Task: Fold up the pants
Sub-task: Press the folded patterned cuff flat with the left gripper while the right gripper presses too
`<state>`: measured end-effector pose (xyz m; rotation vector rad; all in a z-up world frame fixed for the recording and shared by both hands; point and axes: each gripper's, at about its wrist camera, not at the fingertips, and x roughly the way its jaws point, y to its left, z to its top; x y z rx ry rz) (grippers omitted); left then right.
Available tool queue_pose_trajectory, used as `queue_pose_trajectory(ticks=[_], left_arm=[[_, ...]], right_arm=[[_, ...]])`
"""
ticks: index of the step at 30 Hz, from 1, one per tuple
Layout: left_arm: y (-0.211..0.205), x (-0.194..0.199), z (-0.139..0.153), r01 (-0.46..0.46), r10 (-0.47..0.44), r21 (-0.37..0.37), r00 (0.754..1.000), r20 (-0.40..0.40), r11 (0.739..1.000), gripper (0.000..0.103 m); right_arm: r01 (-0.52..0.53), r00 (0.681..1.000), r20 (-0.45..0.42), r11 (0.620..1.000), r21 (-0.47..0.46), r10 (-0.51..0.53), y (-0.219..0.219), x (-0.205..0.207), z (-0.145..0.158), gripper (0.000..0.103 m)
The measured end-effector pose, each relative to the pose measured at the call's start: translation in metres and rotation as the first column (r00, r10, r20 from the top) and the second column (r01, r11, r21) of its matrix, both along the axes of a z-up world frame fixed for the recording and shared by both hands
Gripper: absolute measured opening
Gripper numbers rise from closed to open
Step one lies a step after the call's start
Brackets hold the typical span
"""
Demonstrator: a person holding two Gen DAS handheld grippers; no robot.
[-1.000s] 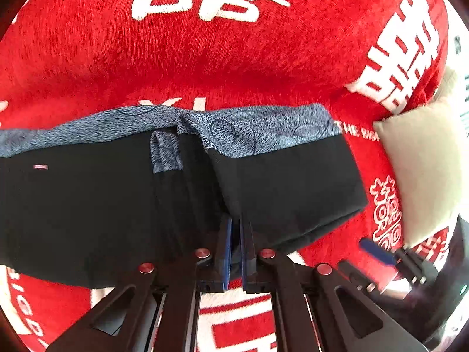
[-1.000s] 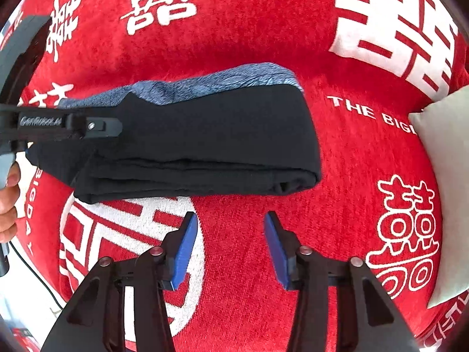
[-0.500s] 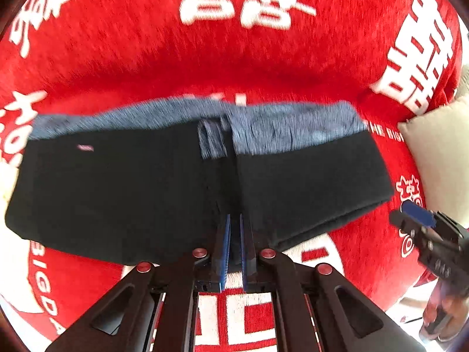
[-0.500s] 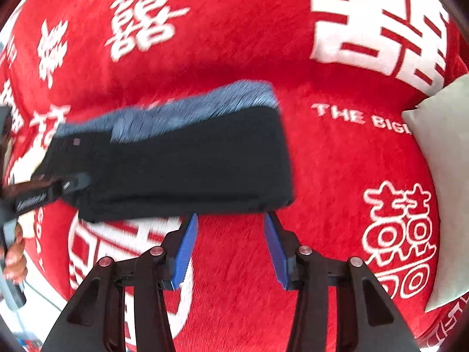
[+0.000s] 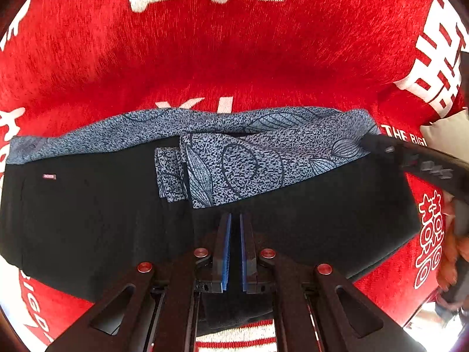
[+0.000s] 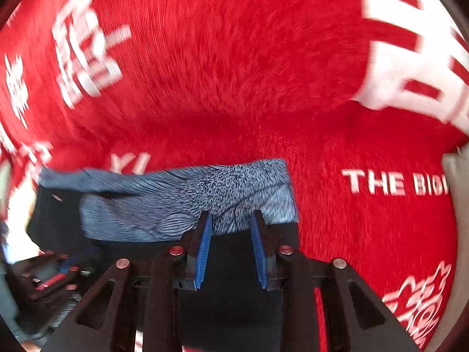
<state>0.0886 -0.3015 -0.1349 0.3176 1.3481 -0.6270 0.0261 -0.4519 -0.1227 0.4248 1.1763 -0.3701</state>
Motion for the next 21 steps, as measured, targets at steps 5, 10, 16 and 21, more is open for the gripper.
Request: queue_pose_trajectory(ticks=[5, 10, 16, 21], left_arm=[[-0.008, -0.003, -0.003, -0.001, 0.000, 0.022, 1.000, 0.022, 1.000, 0.007], [-0.006, -0.005, -0.001, -0.022, 0.021, 0.023, 1.000, 0.015, 0.999, 0.007], [0.008, -0.014, 0.006, -0.034, 0.032, 0.057, 0.999, 0.025, 0.998, 0.007], [0.011, -0.024, 0.015, -0.032, 0.030, 0.063, 0.999, 0.034, 0.997, 0.007]], right_arm=[[0.028, 1.000, 0.004, 0.999, 0.036, -0.028, -0.012, -0.003, -0.013, 0.024], [0.052, 0.999, 0.008, 0.997, 0.064, -0.053, -0.011, -0.016, -0.006, 0.026], [0.030, 0.998, 0.047, 0.998, 0.055, -0.032, 0.017, -0.059, 0.024, 0.053], [0.045, 0.999, 0.017, 0.995, 0.094, -0.047, 0.034, -0.091, 0.030, 0.055]])
